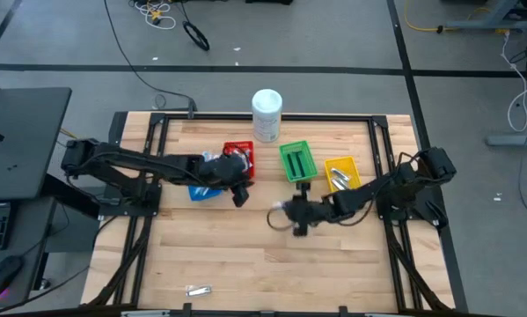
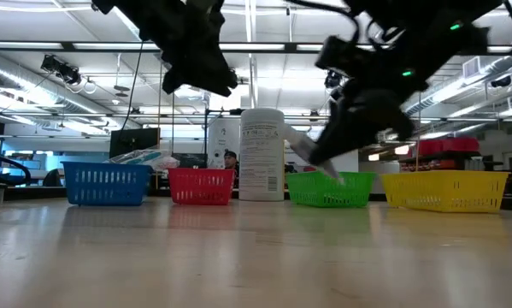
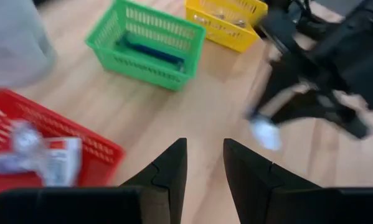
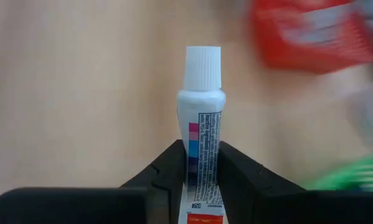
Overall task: Pick & Place Travel size toiletries
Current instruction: Put the white toothpaste into the red bin
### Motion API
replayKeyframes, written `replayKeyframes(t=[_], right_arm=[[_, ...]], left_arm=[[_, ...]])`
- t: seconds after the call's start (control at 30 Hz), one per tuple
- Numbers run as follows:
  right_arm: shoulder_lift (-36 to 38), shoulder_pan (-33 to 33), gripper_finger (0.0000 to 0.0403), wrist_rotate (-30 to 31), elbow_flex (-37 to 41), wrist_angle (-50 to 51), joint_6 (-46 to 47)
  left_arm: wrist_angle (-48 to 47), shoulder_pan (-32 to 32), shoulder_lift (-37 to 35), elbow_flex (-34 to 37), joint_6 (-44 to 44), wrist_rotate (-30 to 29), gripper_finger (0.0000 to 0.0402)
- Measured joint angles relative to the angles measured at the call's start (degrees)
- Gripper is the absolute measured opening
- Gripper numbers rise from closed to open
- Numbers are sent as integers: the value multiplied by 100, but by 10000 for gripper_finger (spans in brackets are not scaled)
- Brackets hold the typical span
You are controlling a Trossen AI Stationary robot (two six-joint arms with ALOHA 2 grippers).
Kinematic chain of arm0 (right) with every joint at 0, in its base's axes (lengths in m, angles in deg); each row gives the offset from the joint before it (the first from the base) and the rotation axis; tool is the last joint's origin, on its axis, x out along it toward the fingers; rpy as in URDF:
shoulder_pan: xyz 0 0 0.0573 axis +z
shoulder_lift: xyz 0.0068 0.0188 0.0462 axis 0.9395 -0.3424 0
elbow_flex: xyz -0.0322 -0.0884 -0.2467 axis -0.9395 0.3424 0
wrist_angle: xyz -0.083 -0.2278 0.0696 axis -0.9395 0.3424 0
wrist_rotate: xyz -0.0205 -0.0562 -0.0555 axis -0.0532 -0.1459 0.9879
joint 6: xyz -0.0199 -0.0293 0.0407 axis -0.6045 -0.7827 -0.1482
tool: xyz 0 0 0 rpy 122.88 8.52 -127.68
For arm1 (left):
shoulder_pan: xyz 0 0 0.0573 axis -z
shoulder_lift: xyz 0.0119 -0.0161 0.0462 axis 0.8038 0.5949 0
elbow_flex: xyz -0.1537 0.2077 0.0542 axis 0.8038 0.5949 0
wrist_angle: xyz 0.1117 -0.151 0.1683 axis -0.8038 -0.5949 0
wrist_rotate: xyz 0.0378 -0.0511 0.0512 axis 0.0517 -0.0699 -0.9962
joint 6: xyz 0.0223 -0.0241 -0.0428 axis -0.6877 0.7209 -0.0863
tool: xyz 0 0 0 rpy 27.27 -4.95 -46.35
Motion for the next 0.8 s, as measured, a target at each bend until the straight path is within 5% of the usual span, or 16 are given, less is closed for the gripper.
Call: replayKeyframes(t=[0.13,0.33,0.8], right_arm=[[3,-500,92,476,-1,-608,-387],[9,-991,92,-177,-4,-1260,-1299],[13,-1406,92,-312,-7,-1085,-1328]], left_arm=[[165,139,407,0,423,-56,111],[790,129,1027,0,426,-289,112],[1529,-111,1155,0,296,-249,187]])
